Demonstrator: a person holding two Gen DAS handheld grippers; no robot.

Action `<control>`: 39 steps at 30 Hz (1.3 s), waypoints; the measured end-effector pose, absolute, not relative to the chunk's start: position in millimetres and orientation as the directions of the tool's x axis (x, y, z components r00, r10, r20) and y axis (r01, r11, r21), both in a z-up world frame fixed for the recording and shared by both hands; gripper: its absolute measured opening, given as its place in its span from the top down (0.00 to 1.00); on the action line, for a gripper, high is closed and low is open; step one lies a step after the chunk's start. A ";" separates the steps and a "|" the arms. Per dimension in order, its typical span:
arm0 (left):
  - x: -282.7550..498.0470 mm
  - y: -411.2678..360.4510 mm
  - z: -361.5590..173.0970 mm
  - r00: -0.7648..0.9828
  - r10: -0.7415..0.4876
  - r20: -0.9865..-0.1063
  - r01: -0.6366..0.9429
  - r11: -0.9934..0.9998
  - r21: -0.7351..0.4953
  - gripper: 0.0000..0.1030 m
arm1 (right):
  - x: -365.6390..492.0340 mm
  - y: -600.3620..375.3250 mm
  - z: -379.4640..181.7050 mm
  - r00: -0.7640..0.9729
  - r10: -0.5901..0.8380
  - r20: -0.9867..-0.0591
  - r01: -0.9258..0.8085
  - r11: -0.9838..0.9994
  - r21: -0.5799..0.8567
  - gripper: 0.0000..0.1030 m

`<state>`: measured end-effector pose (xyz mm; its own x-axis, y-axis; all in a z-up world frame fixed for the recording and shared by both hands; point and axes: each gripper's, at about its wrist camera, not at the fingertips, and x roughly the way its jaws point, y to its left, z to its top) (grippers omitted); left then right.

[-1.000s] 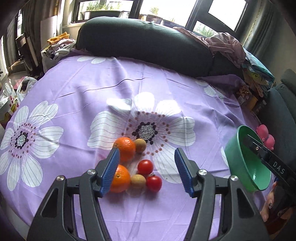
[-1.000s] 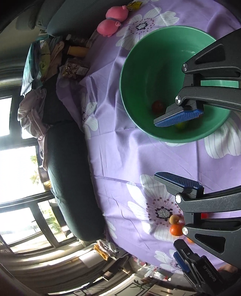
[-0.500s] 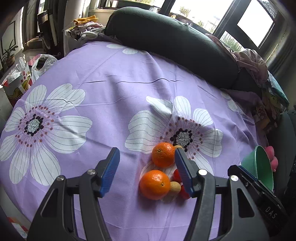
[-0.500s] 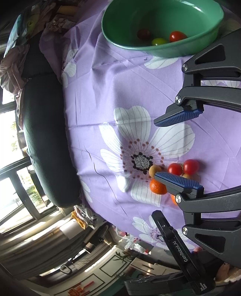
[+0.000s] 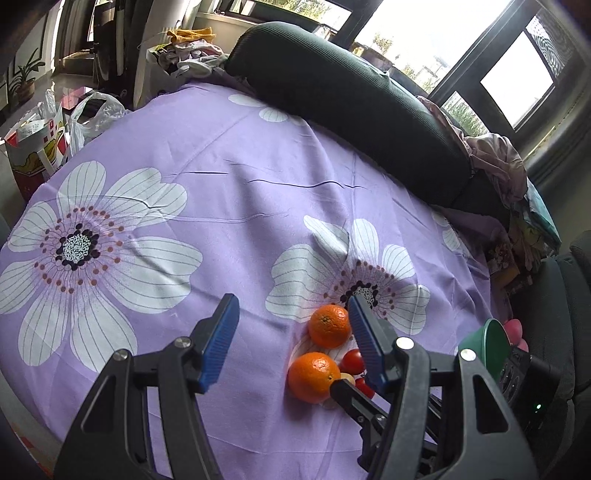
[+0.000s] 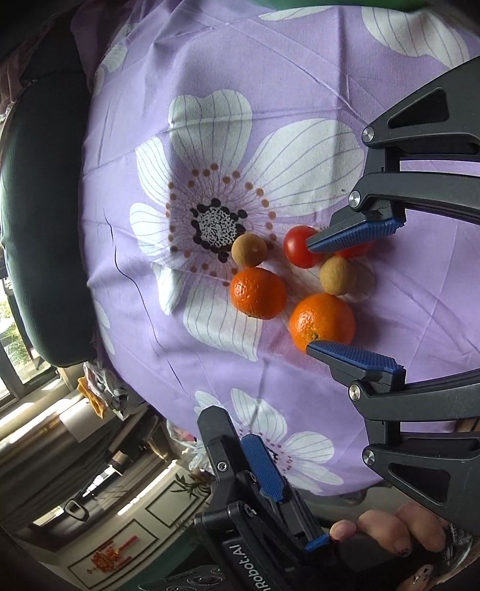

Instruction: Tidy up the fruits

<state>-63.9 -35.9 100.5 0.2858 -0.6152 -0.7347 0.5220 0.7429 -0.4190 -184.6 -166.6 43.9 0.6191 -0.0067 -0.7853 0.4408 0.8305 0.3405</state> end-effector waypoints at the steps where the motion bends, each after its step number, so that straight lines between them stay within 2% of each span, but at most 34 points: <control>1: -63.3 -34.3 101.6 0.289 -0.617 -0.732 0.520 0.743 -0.421 0.40 | -183.4 -164.9 43.0 0.618 -0.007 -0.786 0.439 0.833 0.338 0.50; 6: -58.8 -28.0 104.2 0.294 -0.623 -0.725 0.504 0.745 -0.437 0.40 | -181.6 -164.9 39.9 0.628 0.019 -0.778 0.428 0.827 0.365 0.51; 8: -57.1 -25.6 104.8 0.295 -0.624 -0.723 0.499 0.747 -0.440 0.40 | -180.0 -166.8 38.6 0.631 0.033 -0.775 0.428 0.819 0.383 0.55; 13: -55.0 -23.9 103.8 0.290 -0.623 -0.726 0.490 0.748 -0.447 0.40 | -177.3 -165.0 38.5 0.639 0.048 -0.767 0.420 0.814 0.402 0.57; 26: -66.3 -37.0 102.0 0.280 -0.615 -0.738 0.547 0.733 -0.404 0.40 | -164.2 -148.2 33.8 0.623 -0.024 -0.782 0.400 0.868 0.293 0.58; 30: -68.1 -41.5 99.2 0.269 -0.611 -0.745 0.550 0.733 -0.402 0.40 | -170.4 -149.8 35.1 0.638 -0.032 -0.769 0.421 0.851 0.314 0.62; 31: -68.8 -42.2 98.8 0.269 -0.608 -0.747 0.552 0.733 -0.398 0.40 | -173.0 -150.8 37.6 0.646 -0.031 -0.763 0.420 0.849 0.321 0.67; 32: -69.9 -43.0 98.7 0.270 -0.607 -0.747 0.554 0.733 -0.395 0.40 | -177.0 -153.0 42.4 0.659 -0.030 -0.751 0.416 0.847 0.331 0.83; 33: -71.4 -44.0 98.6 0.271 -0.607 -0.747 0.557 0.732 -0.393 0.40 | -180.9 -155.5 47.3 0.669 -0.031 -0.743 0.414 0.846 0.337 0.94; 37: -73.2 -48.2 95.3 0.267 -0.597 -0.756 0.557 0.736 -0.385 0.40 | -177.3 -146.8 42.1 0.589 -0.097 -0.802 0.416 0.887 0.199 0.97; 39: -74.7 -50.1 94.0 0.263 -0.594 -0.761 0.562 0.735 -0.380 0.40 | -180.0 -145.8 42.8 0.605 -0.115 -0.788 0.429 0.881 0.200 0.97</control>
<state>-74.7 -50.1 94.0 0.2626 -0.5939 -0.7605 0.5616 0.7350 -0.3800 -180.0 -145.8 42.8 0.6050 -0.1154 -0.7878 0.4286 0.8811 0.2000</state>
